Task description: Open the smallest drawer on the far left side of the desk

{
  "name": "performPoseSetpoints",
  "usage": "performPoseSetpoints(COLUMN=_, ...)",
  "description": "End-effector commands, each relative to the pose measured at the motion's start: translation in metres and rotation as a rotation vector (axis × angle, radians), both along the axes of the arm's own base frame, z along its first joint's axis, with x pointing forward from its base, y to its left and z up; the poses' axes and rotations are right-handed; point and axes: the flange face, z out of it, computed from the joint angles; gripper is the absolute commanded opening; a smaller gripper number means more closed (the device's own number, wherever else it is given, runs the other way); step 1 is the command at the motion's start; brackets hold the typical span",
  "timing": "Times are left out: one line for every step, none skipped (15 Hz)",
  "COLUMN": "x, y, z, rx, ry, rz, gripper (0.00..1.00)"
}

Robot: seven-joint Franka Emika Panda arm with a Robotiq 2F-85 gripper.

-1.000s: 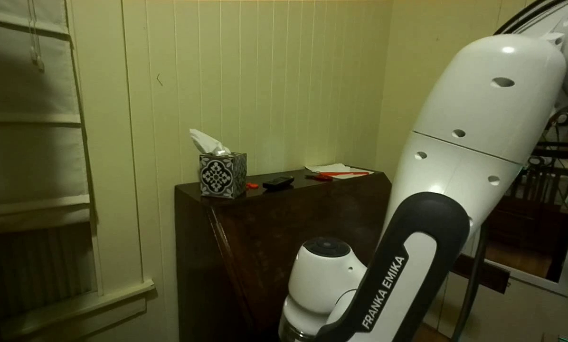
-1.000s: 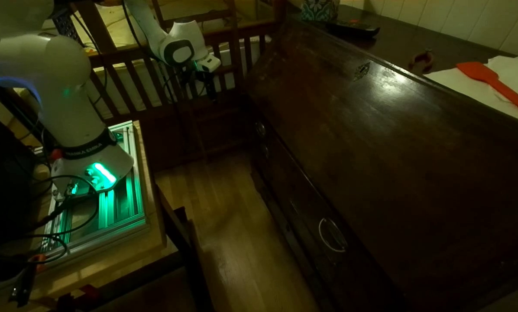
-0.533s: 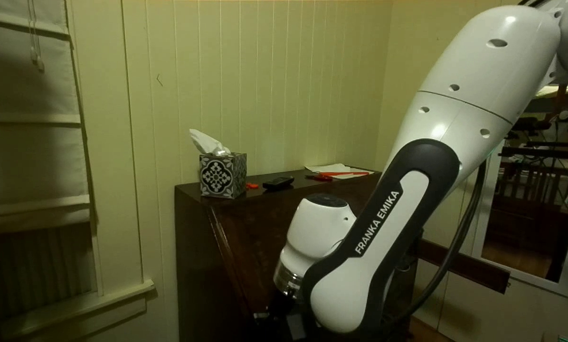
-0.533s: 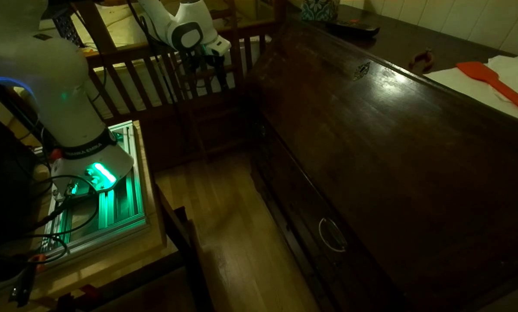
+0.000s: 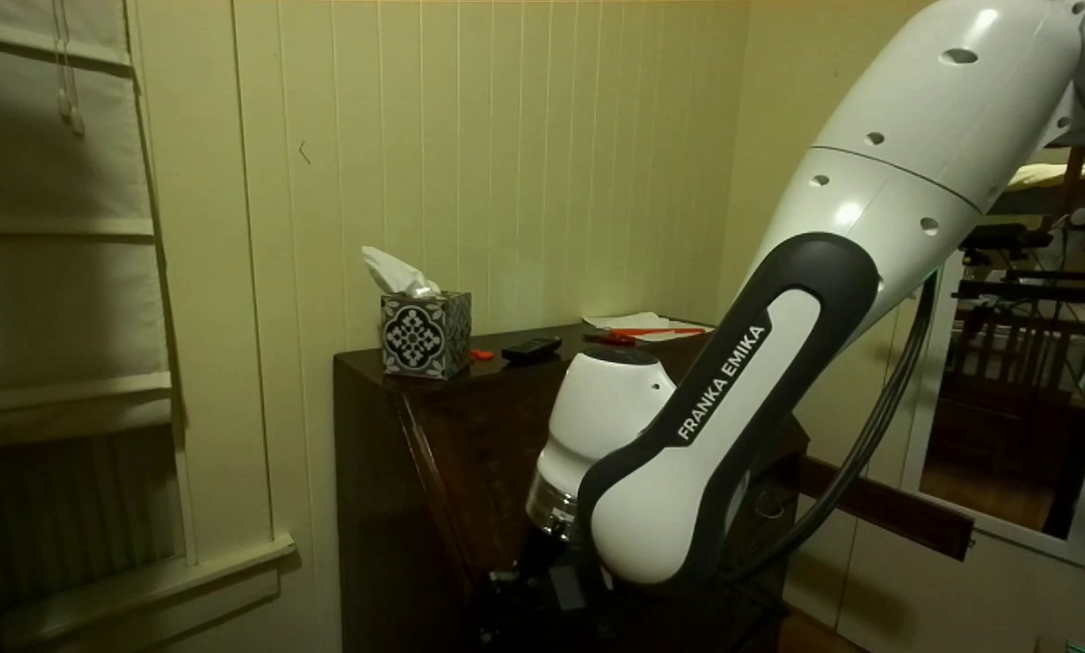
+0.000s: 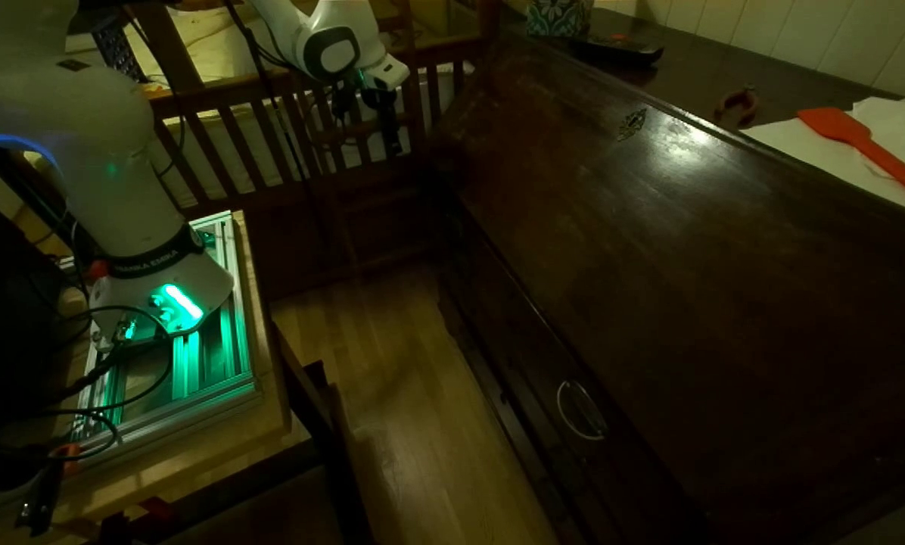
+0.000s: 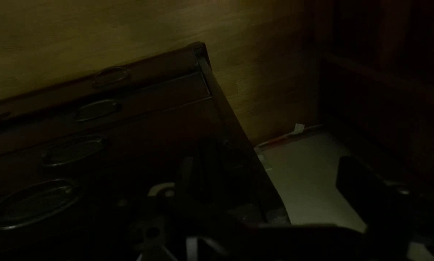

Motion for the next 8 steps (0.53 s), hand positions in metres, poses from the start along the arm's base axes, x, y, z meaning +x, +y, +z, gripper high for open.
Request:
performPoseSetpoints(x=0.0, y=0.0, z=0.001, rx=0.004, ry=0.0, rz=0.003, gripper=1.0)
performPoseSetpoints(x=0.0, y=0.0, z=0.002, rx=0.005, ry=0.0, rz=0.004, gripper=1.0)
performPoseSetpoints(x=0.003, y=-0.004, z=-0.006, rx=-0.02, ry=-0.006, rz=0.01, gripper=1.0)
performPoseSetpoints(x=0.004, y=-0.006, z=-0.011, rx=-0.029, ry=-0.007, rz=0.009, gripper=1.0)
performPoseSetpoints(x=0.006, y=-0.01, z=-0.017, rx=-0.041, ry=-0.007, rz=0.019, gripper=1.0)
performPoseSetpoints(x=0.008, y=-0.014, z=-0.023, rx=-0.058, ry=-0.011, rz=0.022, gripper=1.0)
performPoseSetpoints(x=0.009, y=-0.018, z=-0.026, rx=-0.07, ry=-0.013, rz=0.027, gripper=1.0)
performPoseSetpoints(x=0.011, y=-0.023, z=-0.032, rx=-0.085, ry=-0.019, rz=0.03, gripper=1.0)
